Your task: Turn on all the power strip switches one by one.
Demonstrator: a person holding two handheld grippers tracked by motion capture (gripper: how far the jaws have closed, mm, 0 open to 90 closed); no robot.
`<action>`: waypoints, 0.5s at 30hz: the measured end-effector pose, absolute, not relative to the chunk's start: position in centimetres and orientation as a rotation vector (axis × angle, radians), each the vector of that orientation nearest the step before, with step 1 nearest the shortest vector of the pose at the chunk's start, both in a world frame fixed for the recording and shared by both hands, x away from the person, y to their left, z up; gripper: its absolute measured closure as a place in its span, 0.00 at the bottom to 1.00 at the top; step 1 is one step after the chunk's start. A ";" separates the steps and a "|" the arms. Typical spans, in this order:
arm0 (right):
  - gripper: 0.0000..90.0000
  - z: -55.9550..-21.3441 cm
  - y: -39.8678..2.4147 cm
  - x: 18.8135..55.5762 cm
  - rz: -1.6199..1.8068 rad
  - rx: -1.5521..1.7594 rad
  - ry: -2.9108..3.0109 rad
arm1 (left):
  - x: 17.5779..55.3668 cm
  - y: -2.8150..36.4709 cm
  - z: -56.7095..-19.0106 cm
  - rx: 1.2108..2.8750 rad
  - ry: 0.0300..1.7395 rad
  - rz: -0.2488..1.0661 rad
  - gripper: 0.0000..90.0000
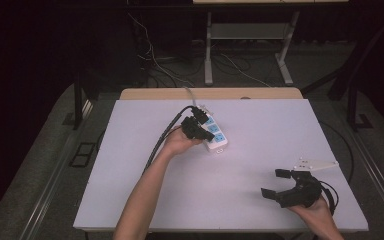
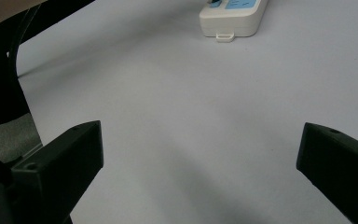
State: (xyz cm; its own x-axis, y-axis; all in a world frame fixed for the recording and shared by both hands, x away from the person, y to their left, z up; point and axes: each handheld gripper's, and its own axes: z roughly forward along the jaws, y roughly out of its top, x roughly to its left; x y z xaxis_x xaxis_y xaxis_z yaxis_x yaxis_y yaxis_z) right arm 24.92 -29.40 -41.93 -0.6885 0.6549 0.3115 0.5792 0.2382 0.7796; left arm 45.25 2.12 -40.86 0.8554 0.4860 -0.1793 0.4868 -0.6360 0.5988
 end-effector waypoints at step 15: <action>0.00 -41.9 -29.4 24.9 1.460 1.197 2.407 | 45.7 3.3 -41.1 2.372 0.727 -0.044 1.00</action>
State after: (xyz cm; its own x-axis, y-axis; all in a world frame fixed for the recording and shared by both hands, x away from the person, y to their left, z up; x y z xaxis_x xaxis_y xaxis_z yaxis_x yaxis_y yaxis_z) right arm 24.86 -29.42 -41.88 -0.6908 0.6542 0.3081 0.5755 0.2394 0.7820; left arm 45.68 3.25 -41.05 0.8459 0.4904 -0.2099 0.5120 -0.6359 0.5775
